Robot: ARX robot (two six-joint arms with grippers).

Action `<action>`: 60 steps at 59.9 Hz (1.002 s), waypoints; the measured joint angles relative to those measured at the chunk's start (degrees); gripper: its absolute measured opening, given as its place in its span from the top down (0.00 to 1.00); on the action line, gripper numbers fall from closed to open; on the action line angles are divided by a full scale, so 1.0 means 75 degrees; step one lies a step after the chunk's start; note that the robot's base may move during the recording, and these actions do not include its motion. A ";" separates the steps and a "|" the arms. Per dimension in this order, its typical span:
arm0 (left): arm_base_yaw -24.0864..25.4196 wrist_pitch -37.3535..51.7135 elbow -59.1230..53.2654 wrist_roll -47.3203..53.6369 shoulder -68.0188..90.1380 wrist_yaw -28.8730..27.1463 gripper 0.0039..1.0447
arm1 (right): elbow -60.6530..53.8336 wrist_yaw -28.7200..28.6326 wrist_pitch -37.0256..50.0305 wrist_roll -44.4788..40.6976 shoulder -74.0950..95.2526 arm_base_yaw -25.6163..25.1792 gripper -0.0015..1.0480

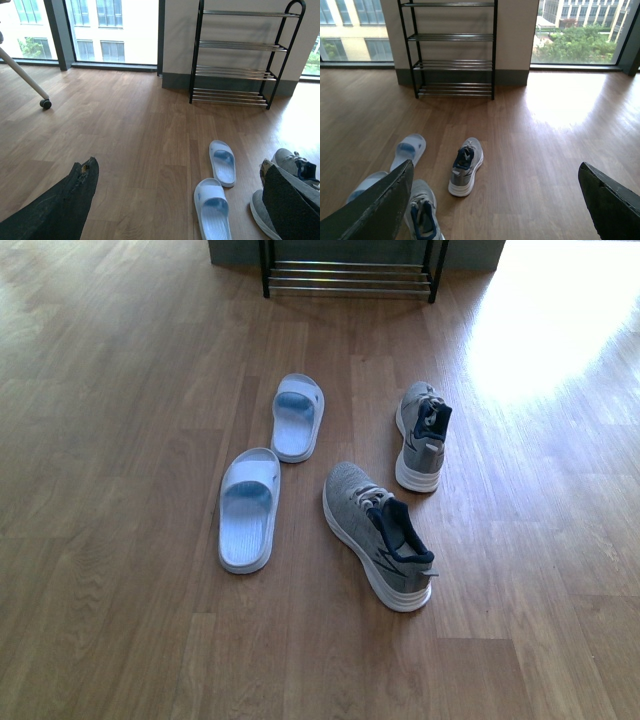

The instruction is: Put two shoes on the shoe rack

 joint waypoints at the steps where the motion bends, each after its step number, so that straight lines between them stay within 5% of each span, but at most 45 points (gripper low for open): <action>1: 0.0000 0.0003 0.0000 0.0000 0.0000 0.0000 0.09 | 0.0000 0.0000 0.0000 0.0000 0.0000 0.0000 0.09; 60: 0.0000 0.0003 0.0000 0.0000 0.0000 -0.0015 0.09 | 0.0000 -0.0032 0.0000 0.0000 0.0000 0.0000 0.09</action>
